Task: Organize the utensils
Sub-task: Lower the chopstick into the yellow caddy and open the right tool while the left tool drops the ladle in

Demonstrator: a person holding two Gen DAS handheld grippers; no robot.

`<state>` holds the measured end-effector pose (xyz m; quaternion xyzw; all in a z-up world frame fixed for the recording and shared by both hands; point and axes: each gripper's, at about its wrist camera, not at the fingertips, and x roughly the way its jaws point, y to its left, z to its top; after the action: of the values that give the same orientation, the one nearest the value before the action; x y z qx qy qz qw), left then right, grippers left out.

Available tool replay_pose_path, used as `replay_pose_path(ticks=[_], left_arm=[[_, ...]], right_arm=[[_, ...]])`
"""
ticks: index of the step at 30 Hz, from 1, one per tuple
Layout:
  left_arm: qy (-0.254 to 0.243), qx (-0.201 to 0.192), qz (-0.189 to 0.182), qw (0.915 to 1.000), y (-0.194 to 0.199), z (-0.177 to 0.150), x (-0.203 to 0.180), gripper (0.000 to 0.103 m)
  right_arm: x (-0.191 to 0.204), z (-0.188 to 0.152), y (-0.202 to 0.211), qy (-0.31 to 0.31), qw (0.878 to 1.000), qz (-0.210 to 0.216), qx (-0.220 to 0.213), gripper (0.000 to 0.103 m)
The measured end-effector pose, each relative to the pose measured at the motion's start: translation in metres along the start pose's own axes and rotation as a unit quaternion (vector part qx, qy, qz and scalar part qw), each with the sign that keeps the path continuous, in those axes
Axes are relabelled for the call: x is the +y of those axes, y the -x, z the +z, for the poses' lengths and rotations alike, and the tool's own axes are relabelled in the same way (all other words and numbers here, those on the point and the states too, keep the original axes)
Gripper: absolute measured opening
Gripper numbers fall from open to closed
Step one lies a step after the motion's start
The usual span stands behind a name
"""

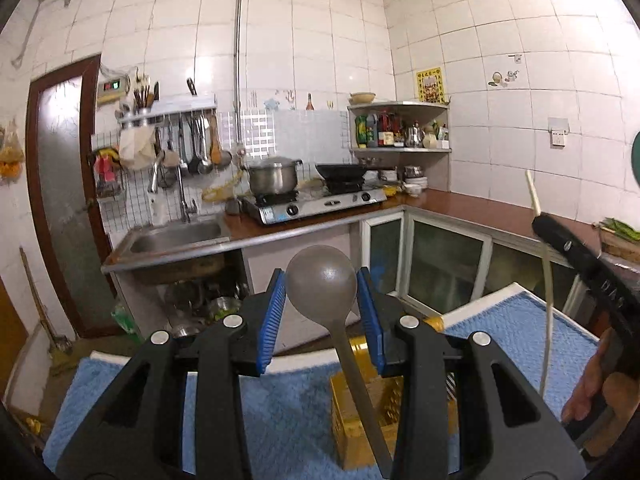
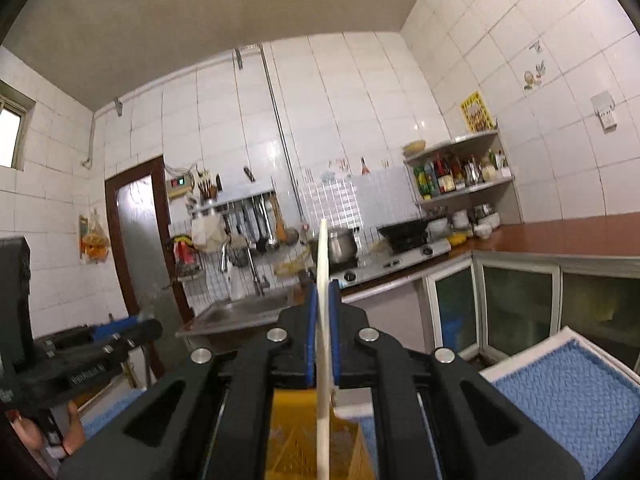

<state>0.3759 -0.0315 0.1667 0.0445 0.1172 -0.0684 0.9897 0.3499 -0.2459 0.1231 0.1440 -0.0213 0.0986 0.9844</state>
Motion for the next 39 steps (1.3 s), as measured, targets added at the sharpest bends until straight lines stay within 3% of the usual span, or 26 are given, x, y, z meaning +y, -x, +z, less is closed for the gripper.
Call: replay_pose_path(ticks=[9, 16, 39], left_arm=[[-0.003, -0.022, 0.006, 0.9997, -0.037, -0.003, -0.002, 0.035], [0.018, -0.033, 0.012, 0.9992, -0.060, -0.026, -0.003, 0.035], [0.020, -0.017, 0.011, 0.9996, -0.078, -0.071, -0.015, 0.035]], right_arm=[[0.009, 0.002, -0.039, -0.010, 0.999, 0.006, -0.033, 0.006], [0.020, -0.016, -0.057, 0.042, 0.997, -0.020, -0.055, 0.006], [0.021, -0.034, -0.066, 0.065, 0.996, -0.018, -0.051, 0.006]])
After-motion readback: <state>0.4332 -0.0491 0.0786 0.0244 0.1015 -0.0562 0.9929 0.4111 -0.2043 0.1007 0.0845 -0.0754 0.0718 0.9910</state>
